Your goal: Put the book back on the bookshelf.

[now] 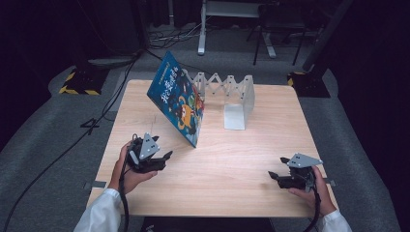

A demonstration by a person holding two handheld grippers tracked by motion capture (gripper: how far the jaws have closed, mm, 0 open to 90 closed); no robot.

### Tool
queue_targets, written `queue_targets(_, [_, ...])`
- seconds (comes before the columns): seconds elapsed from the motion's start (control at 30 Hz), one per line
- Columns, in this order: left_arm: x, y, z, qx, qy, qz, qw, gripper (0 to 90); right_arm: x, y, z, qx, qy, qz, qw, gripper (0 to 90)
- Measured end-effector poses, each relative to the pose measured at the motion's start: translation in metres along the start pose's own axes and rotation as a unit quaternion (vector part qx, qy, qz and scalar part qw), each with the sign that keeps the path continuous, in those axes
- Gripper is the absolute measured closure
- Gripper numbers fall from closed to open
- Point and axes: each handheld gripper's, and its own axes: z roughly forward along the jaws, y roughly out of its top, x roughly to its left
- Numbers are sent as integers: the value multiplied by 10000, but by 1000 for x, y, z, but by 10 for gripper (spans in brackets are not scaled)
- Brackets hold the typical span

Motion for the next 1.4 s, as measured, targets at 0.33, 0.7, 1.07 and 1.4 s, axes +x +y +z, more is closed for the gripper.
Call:
queue_targets(0.33, [-4, -37, -10, 551, -228, 23, 9982, 170, -4, -17, -11, 9, -3, -35, 10000, 248])
queue_targets(0.7, [-9, -76, -18, 955, -253, 43, 9951, 168, -16, -49, -23, 182, -302, 262, 9990, 226])
queue_targets(1.07, [1, -100, -22, 885, -381, -485, 9942, 168, -29, -75, -34, 111, -475, 816, 9955, 219])
queue_targets(1.4, [17, -123, -27, 878, -423, -1036, 9898, 170, -37, -86, -40, 130, -573, 1130, 9919, 219])
